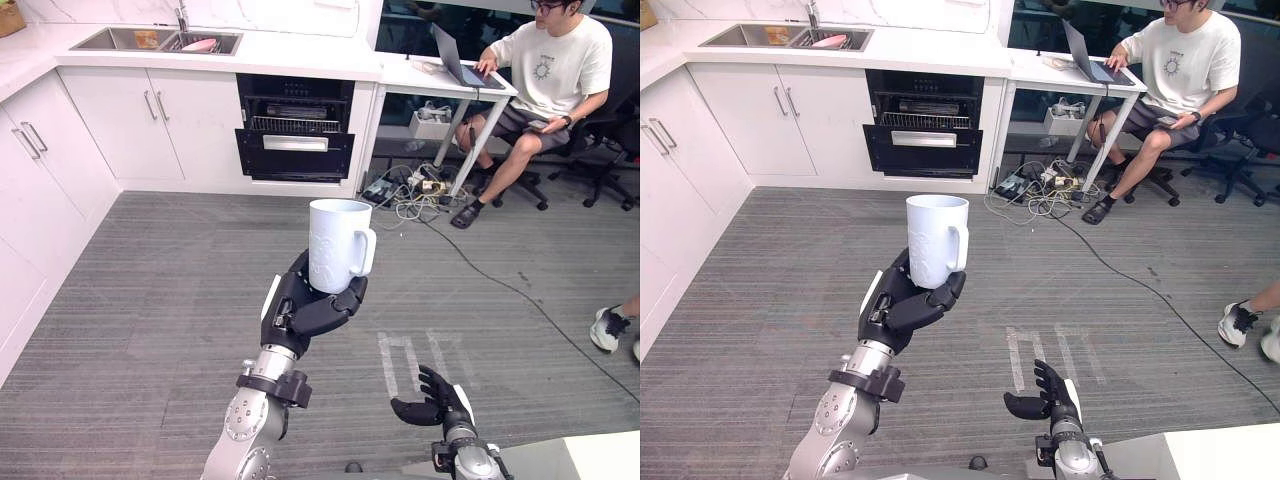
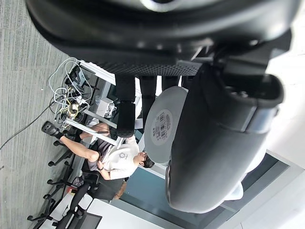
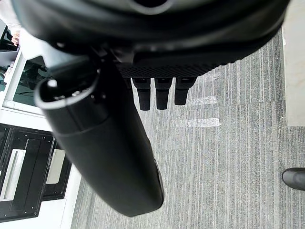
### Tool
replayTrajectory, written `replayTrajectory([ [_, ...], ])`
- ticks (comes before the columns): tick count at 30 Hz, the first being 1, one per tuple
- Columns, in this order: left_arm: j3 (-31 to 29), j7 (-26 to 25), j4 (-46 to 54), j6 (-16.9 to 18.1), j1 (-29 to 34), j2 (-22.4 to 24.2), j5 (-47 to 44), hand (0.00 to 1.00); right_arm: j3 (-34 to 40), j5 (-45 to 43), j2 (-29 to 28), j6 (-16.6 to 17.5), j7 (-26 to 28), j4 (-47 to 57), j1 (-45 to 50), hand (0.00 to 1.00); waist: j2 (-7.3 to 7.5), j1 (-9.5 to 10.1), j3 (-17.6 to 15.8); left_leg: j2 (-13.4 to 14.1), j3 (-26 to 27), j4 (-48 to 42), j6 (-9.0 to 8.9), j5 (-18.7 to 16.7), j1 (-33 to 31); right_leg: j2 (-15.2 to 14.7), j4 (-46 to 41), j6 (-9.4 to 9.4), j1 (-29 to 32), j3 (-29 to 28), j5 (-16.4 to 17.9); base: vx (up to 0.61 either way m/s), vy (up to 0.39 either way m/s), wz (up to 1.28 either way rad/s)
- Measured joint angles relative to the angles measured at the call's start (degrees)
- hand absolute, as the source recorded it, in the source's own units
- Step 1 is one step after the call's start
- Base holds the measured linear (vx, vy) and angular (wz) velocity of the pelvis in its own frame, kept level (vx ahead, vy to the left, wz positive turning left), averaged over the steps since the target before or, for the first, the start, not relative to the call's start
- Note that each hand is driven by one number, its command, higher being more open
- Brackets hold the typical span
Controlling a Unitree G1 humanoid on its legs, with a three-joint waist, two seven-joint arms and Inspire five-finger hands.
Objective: Walk over to the sink, pick up the cup, carry it to the dishwasher, place the cup inside the dishwasher, then close the dishwasher door
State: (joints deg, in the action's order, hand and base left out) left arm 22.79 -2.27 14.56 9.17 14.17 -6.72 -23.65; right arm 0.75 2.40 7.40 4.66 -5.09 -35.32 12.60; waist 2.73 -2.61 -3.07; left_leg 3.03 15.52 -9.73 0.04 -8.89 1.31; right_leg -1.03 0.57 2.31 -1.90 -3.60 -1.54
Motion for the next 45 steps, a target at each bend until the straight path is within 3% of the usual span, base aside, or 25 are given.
replayTrajectory([
  [4, -0.28, -0.34, -1.59, 0.01, -0.85, 0.38, 0.22, 0.3, -0.04, -0.28, -0.85, 0.0, -0.2, -0.44, 1.66, 0.9, 0.32, 0.04, 0.28, 0.25, 0.57, -0.01, -0.02, 0.01, -0.57, -0.67, 2.51, -0.25, -0.5, 3.87, -1.26, -0.01, -0.015, -0.07],
  [11, -5.4, -4.11, -7.59, -0.43, -1.47, 1.71, 1.36, 0.3, -0.62, -1.07, -1.65, -0.5, -2.19, -3.15, 1.46, 0.9, 0.3, 0.21, 0.31, 1.75, 1.2, -4.77, -2.32, -1.28, -5.54, -3.51, 2.25, -0.06, 0.08, 21.66, -0.77, 0.0, -0.027, 0.27],
  [12, -7.23, -4.75, -7.52, -0.46, -1.28, 2.9, 1.92, 0.3, -0.53, -1.05, -1.52, -0.81, -2.73, -3.1, 0.79, 0.9, 0.1, 0.43, 0.06, 2.48, 2.99, -6.44, -1.38, -2.03, -6.46, -4.01, 0.02, 0.19, 0.44, 23.5, 1.03, 0.01, 0.052, 0.88],
  [13, -9.44, -5.35, -7.11, -0.44, -0.73, 4.15, 2.32, 0.3, -0.43, -1.03, -1.09, -0.88, -3.23, -3.07, -0.25, 0.9, -0.25, 0.97, -0.21, 2.96, 3.89, -8.11, 0.51, -3.29, -6.75, -5.19, -6.02, 1.1, 1.91, 24.84, 4.74, 0.01, 0.055, 0.78],
  [14, -10.41, -5.6, -6.7, -0.43, -0.27, 4.65, 2.34, 0.3, -0.44, -1.03, -0.97, -0.88, -3.41, -3.0, -0.78, 0.9, -0.12, 1.67, -0.29, 2.74, 3.76, -8.88, 0.71, -4.03, -6.72, -6.25, -9.45, 1.4, 2.93, 25.03, 6.74, 0.03, 0.13, 0.6],
  [16, -12.89, -6.84, -3.17, 0.03, 2.28, 4.59, 2.32, 0.3, 0.27, -0.99, -0.36, -0.68, -4.18, 0.85, -1.55, 0.9, 0.38, 3.08, -0.29, -0.09, 1.63, -13.3, 2.07, -8.77, -7.73, -12.6, -26.34, 1.96, 7.31, 25.98, 14.76, 0.09, 0.12, 0.53],
  [18, -14.09, -7.86, -1.04, 0.14, 4.09, 4.21, 2.33, 0.3, 0.11, -0.97, 0.05, -0.59, -4.21, 1.5, -3.47, 0.9, 0.18, 3.31, -0.77, -2.48, -0.28, -14.09, 4.1, -10.27, -6.6, -16.5, -40.48, -0.68, 12.67, 22.64, 14.07, 0.17, 0.139, 0.64],
  [20, -13.73, -8.03, 0.37, 0.34, 5.08, 3.39, 2.47, 0.3, -0.15, -0.98, -0.8, -0.57, -4.12, 1.49, -3.97, 0.9, -0.68, 3.27, -1.59, -3.22, -3.05, -14.13, 5.44, -11.47, -4.27, -15.61, -48.39, 0.09, 15.64, 16.56, 14.6, 0.27, 0.106, 0.78],
  [23, -12.92, -8.61, 0.79, 1.49, 4.96, 3.06, 2.5, 0.3, -1.33, -0.99, -1.55, -0.44, -3.95, 2.57, -4.77, 0.9, -1.03, 2.97, -2.78, -3.63, -6.77, -10.92, 5.44, -12.63, 0.44, -9.83, -46.09, -0.03, 20.85, 14.72, 17.42, 0.33, 0.032, 0.58],
  [25, -10.44, -8.56, 0.45, 1.5, 3.68, 2.45, 2.5, 0.3, -0.94, -1.0, -0.86, -0.21, -4.21, 3.65, -4.82, 0.9, -2.24, 1.19, -3.79, -3.73, -10.51, -7.05, 4.67, -12.19, 4.26, -6.06, -34.32, 1.21, 24.8, 14.64, 15.18, 0.49, -0.015, 0.98],
  [26, -9.14, -8.48, 0.03, 1.49, 2.38, 2.4, 2.5, 0.3, -0.92, -1.0, -0.28, -0.23, -4.22, 4.35, -4.82, 0.9, -2.27, 0.35, -4.26, -4.28, -12.83, -4.34, 4.45, -12.07, 7.05, -4.61, -23.11, 1.72, 25.39, 14.77, 10.17, 0.54, -0.051, 1.07],
  [27, -8.69, -8.45, -0.14, 1.49, 1.71, 2.38, 2.52, 0.3, -0.91, -1.0, -0.12, -0.23, -4.26, 4.79, -4.81, 0.9, -2.4, 0.03, -4.55, -4.69, -13.84, -3.1, 4.22, -12.17, 8.38, -4.38, -18.56, 1.7, 25.7, 14.69, 7.33, 0.61, -0.091, 1.01],
  [29, -6.97, -8.23, -1.99, 1.45, -0.81, 2.5, 2.63, 0.3, -0.88, -0.99, 0.7, -0.23, -4.5, 5.8, -4.63, 0.9, -2.64, -1.74, -4.29, -5.1, -17.0, -2.3, 2.17, -13.3, 11.76, -4.0, -15.38, -0.75, 25.7, 12.33, -5.43, 0.7, -0.166, 1.05],
  [30, -6.04, -7.64, -3.0, 1.29, -1.7, 3.54, 2.89, 0.3, -0.63, -0.98, 2.03, -0.32, -4.47, 6.34, -4.9, 0.9, -5.58, -1.69, -4.1, -3.11, -16.66, -5.48, 0.97, -13.75, 11.08, -3.05, -17.45, -2.03, 25.55, 12.43, -5.55, 0.64, -0.163, 0.74],
  [31, -5.16, -7.53, -3.24, 1.27, -2.19, 3.84, 2.9, 0.3, -0.26, -0.99, 2.33, -0.33, -4.37, 6.93, -4.91, 0.9, -6.89, -1.56, -4.19, -1.89, -15.94, -8.8, -0.74, -13.62, 9.86, -2.65, -18.07, -2.42, 24.85, 13.36, -4.99, 0.49, -0.116, 0.48],
  [32, -4.6, -7.23, -4.17, 1.23, -3.44, 4.3, 2.92, 0.3, 0.36, -0.99, 2.36, -0.39, -4.27, 7.57, -5.07, 0.9, -8.1, -1.64, -4.88, -0.24, -13.92, -15.68, -4.19, -12.21, 7.76, -2.52, -19.03, -2.88, 23.14, 14.92, -2.99, 0.48, -0.122, 0.48],
  [33, -4.33, -7.03, -5.78, 0.73, -4.83, 5.29, 2.93, 0.3, 0.51, -0.99, 2.37, -0.97, -4.22, 9.59, -4.43, 0.9, -8.53, -1.59, -5.34, 2.86, -7.94, -27.57, -9.09, -6.58, 4.17, -2.02, -18.7, -2.81, 19.21, 16.07, -0.24, 0.71, -0.214, 0.42],
  [34, -4.32, -6.73, -5.77, 0.54, -4.26, 6.15, 2.92, 0.3, -0.11, -1.13, 2.21, -1.26, -4.29, 13.33, -2.32, 0.9, -7.88, -0.87, -5.8, 8.43, -1.67, -39.68, -8.27, 1.86, 0.72, -1.31, -17.16, -2.98, 14.12, 16.26, 2.03, 0.7, -0.217, 0.29],
  [35, -4.13, -6.52, -5.74, 0.57, -4.07, 6.41, 2.91, 0.3, -0.17, -1.17, 1.86, -1.2, -4.55, 15.44, -1.09, 0.9, -7.85, -0.72, -5.87, 11.37, 0.8, -45.1, -7.22, 1.35, -1.04, -0.71, -15.76, -3.07, 11.23, 16.51, 2.79, 0.68, -0.192, 0.13],
  [37, -2.46, -5.9, -5.58, 0.83, -4.35, 5.89, 2.92, 0.3, 0.47, -1.32, 0.81, 0.12, -6.26, 18.24, -0.73, 0.9, -6.27, -0.32, -6.27, 17.72, 8.16, -52.73, -1.37, -5.05, -9.69, -0.68, -8.25, -3.38, 1.93, 17.1, 4.29, 0.52, -0.104, 0.19],
  [39, -2.35, -4.85, -5.55, 0.84, -4.34, 5.54, 2.92, 0.3, 1.12, -1.91, 0.82, 0.41, -6.54, 17.5, -1.96, 0.9, -5.01, 0.25, -6.3, 17.96, 11.23, -44.21, -0.35, -7.97, -15.86, -2.17, -5.87, -1.92, -1.67, 17.0, 4.85, 0.49, -0.016, 0.01],
  [41, -2.55, -4.85, -5.56, 0.79, -3.98, 5.27, 2.91, 0.3, 1.31, -2.82, 1.09, 0.41, -6.62, 15.01, -3.67, 0.9, -4.4, 0.74, -6.7, 15.27, 9.34, -29.03, -2.13, -6.9, -19.98, -3.84, -5.11, -0.31, -4.48, 16.3, 6.27, 0.51, 0.093, -0.17],
  [43, -2.6, -4.97, -5.4, 0.62, -3.28, 5.06, 2.92, 0.3, 1.31, -2.85, 1.67, 0.38, -6.59, 12.9, -3.87, 0.9, -4.39, 1.76, -6.71, 11.44, 3.82, -11.81, -3.69, -1.15, -20.65, -5.21, -4.91, 2.02, -7.06, 14.63, 8.51, 0.51, 0.233, -0.51],
  [44, -2.62, -5.03, -5.32, 0.49, -2.52, 4.77, 2.92, 0.3, 0.98, -2.85, 1.72, 0.31, -6.55, 11.79, -3.1, 0.9, -4.33, 2.32, -6.63, 9.52, 0.78, -9.54, -3.21, 8.98, -19.14, -5.8, -4.68, 4.16, -9.31, 12.93, 10.23, 0.53, 0.297, -0.63],
  [45, -3.0, -5.17, -5.3, 0.4, -2.31, 3.8, 2.93, 0.3, 0.81, -2.9, 0.37, 0.09, -6.54, 10.65, -2.96, 0.9, -3.27, 2.3, -6.57, 8.56, 0.96, -12.39, -1.25, 8.72, -18.51, -7.57, -5.01, 4.39, -10.7, 11.91, 11.49, 0.72, 0.417, -0.4],
])
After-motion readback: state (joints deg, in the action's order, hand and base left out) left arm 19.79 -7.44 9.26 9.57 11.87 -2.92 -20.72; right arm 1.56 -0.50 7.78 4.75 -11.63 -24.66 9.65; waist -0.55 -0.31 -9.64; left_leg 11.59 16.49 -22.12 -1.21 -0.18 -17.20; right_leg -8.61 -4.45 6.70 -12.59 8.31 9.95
